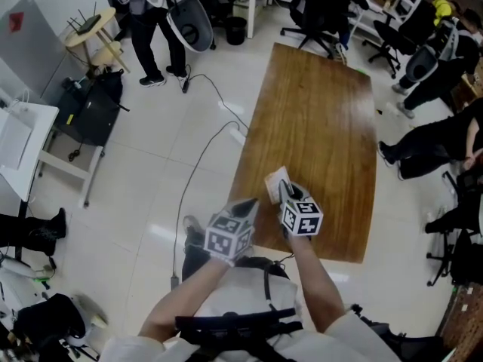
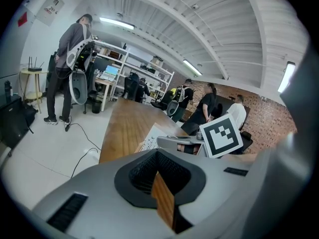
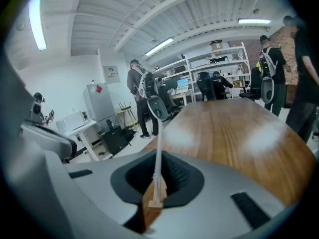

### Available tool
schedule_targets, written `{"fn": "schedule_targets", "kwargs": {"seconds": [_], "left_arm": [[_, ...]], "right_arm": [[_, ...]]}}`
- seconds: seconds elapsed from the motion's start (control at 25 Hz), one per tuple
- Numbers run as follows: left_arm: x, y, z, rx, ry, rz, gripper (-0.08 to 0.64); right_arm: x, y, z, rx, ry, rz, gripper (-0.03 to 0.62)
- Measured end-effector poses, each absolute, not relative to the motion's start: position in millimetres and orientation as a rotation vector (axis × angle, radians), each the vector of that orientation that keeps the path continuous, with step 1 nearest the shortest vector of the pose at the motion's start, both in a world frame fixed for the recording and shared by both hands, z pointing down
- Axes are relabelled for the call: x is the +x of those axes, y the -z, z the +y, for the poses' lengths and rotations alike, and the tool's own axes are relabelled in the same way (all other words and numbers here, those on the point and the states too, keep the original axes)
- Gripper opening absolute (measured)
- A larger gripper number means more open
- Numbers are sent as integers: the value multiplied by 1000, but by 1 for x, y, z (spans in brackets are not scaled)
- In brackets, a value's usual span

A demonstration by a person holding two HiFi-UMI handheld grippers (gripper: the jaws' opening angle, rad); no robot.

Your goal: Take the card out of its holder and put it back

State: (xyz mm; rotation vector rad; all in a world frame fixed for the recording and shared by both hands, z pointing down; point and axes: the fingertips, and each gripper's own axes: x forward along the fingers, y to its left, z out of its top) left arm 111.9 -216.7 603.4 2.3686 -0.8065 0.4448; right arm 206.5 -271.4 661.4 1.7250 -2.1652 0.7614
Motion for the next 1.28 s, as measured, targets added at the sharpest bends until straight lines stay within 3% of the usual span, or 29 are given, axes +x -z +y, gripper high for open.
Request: {"fn": "schedule_targets", "kwargs": {"seconds": [0.36,1.28], "left_arm": [[112,-605,-215,2371,-448,-794,-8],[107,-562,-230,2414,-386,-850,-8]], "right_arm": [[209,-642,-274,1769,-733,-2193,20],[249,-473,-232,1978,-562,-2377,20]]}}
